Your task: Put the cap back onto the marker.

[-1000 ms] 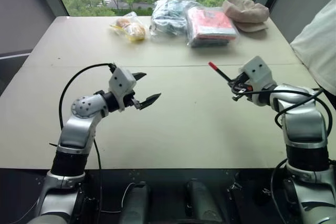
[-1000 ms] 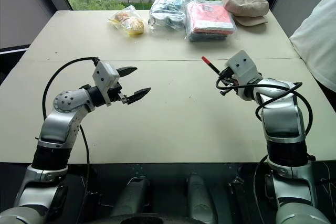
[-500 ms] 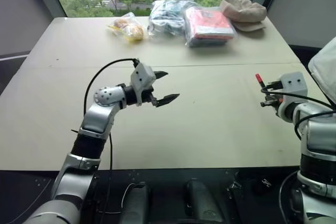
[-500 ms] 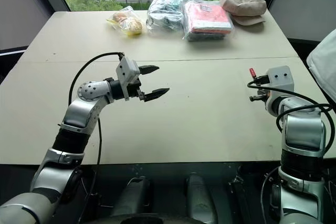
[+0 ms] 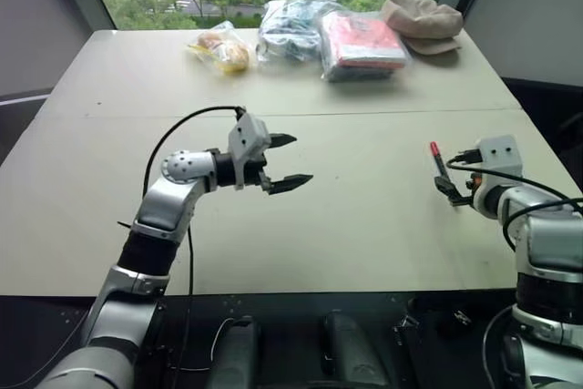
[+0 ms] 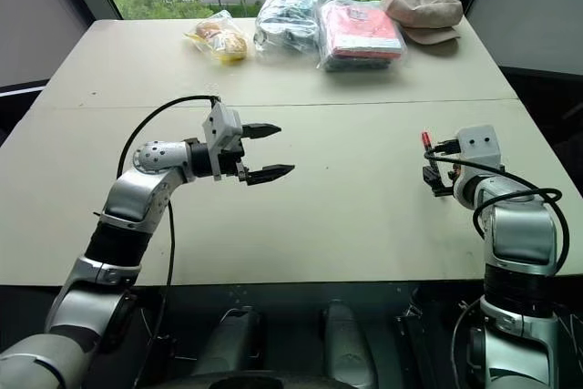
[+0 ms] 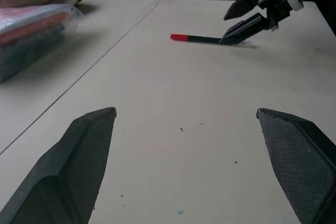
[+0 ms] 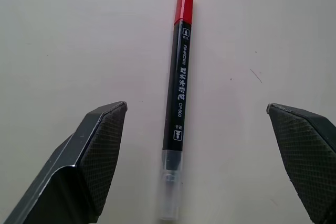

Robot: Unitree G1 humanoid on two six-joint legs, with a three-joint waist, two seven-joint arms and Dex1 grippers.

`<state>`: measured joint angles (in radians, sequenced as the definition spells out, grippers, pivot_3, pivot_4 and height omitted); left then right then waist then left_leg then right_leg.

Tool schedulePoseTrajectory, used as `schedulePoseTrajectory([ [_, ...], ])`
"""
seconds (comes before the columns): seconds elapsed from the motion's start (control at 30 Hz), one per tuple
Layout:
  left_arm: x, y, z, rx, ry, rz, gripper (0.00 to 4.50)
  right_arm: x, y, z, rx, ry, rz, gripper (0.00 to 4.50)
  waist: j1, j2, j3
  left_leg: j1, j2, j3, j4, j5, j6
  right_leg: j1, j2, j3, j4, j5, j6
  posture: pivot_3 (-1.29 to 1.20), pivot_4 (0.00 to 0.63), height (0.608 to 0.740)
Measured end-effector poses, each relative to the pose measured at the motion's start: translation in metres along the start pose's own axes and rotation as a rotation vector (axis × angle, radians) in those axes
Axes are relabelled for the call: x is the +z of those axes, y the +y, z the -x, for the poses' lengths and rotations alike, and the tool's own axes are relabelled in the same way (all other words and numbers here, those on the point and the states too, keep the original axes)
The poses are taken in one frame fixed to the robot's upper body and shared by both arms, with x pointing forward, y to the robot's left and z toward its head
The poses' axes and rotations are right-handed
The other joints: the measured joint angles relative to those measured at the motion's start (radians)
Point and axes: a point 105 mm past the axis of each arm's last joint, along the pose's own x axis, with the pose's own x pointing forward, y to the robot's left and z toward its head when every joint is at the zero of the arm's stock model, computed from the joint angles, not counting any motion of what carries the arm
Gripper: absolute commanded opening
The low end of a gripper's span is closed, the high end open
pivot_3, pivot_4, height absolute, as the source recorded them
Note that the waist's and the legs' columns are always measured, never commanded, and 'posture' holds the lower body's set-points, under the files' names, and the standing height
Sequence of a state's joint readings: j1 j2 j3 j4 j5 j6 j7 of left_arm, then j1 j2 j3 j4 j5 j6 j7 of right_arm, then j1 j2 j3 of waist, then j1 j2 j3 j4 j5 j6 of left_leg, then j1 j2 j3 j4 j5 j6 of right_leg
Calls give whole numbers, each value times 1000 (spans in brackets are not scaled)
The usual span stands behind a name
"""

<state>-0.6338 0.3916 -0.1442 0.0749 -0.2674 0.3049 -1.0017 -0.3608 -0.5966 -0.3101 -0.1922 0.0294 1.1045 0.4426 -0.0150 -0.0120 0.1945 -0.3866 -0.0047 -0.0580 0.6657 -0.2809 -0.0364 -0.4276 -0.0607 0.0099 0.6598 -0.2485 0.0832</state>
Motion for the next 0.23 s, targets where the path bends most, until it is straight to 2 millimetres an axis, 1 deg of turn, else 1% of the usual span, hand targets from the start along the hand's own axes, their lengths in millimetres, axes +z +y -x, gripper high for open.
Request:
schedulePoseTrajectory([
  [0.03,2,1,-1,-2,-3,-5,4500,3,-1,2,8,-4,15,4476,0,0,0,0,0,0,0,0,0,0,0,0,0,0,0,0,150,740],
  [0.1,4,2,-2,-11,-4,-11,4500,12,-3,13,34,-26,76,4476,2,0,0,0,0,0,0,0,0,0,0,0,-1,0,0,0,150,740],
  [0.23,0,3,-6,-39,12,3,4500,20,4,38,132,-27,182,4476,2,0,0,-1,0,-1,0,0,0,0,0,-1,-1,0,0,0,150,740],
])
